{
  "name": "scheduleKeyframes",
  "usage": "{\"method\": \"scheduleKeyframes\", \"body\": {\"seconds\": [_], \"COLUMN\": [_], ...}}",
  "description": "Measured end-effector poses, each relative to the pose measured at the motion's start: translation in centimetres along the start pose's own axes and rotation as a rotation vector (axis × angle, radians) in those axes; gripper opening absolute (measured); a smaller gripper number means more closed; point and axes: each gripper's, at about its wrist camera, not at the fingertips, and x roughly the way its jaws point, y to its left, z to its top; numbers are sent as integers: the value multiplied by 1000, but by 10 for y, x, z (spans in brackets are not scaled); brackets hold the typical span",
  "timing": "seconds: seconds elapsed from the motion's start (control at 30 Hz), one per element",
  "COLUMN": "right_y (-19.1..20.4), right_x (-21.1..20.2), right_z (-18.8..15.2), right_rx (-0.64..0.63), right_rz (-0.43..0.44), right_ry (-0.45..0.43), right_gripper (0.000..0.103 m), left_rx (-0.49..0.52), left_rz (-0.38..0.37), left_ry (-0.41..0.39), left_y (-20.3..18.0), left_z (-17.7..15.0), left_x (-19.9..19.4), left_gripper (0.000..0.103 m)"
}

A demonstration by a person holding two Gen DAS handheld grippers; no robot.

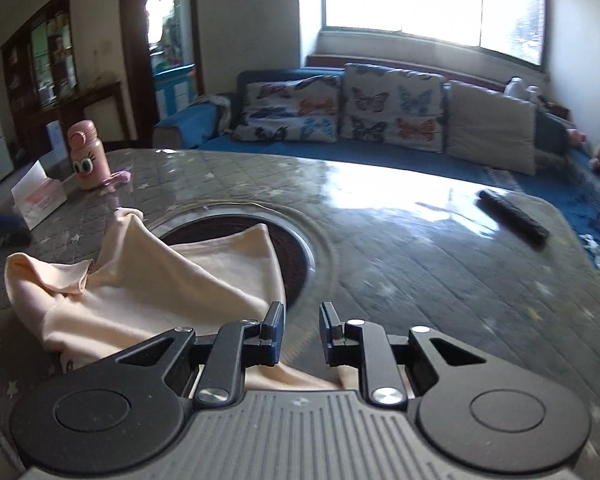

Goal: Fold clothes

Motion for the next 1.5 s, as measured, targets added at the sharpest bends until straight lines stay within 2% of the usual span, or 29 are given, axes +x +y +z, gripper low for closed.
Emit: {"method": "scheduleKeyframes", "body": {"seconds": [0.07, 0.2, 0.3, 0.4, 0.57, 0.83, 0.9, 0.97, 1.0, 1.03, 1.13, 1.33, 1.5], "right_y": [6, 13, 17, 20, 24, 25, 26, 27, 26, 26, 23, 2, -17], "right_x": [23, 75, 113, 150, 192, 215, 216, 216, 213, 211, 200, 183, 195], "right_z": [13, 34, 47, 56, 58, 59, 58, 59, 60, 62, 70, 103, 126], "right_rx": [-16, -31, -28, -25, -33, -43, -49, -49, -48, -47, -55, -19, 31], "right_rz": [18, 48, 61, 78, 104, 125, 125, 118, 115, 112, 84, 5, -68], "right_ry": [8, 41, 67, 91, 109, 138, 140, 135, 127, 119, 73, -31, -72], "right_gripper": [19, 19, 19, 19, 19, 16, 9, 5, 4, 4, 4, 3, 4], "left_rx": [-43, -86, -79, -98, -119, -121, -128, -138, -141, -136, -103, -24, 4], "left_rz": [-4, 0, 27, 22, -18, -76, -85, -101, -110, -121, -124, -88, -34], "left_ry": [27, 91, 135, 194, 261, 305, 318, 331, 337, 338, 319, 204, 137], "left_y": [10, 21, 24, 30, 37, 36, 35, 34, 34, 33, 31, 26, 23], "left_z": [17, 37, 41, 37, 33, 40, 40, 39, 39, 39, 43, 62, 75], "left_x": [21, 67, 97, 122, 141, 152, 156, 162, 164, 165, 166, 169, 195], "left_gripper": [69, 73, 76, 76, 76, 74, 69, 50, 43, 31, 12, 8, 8]}}
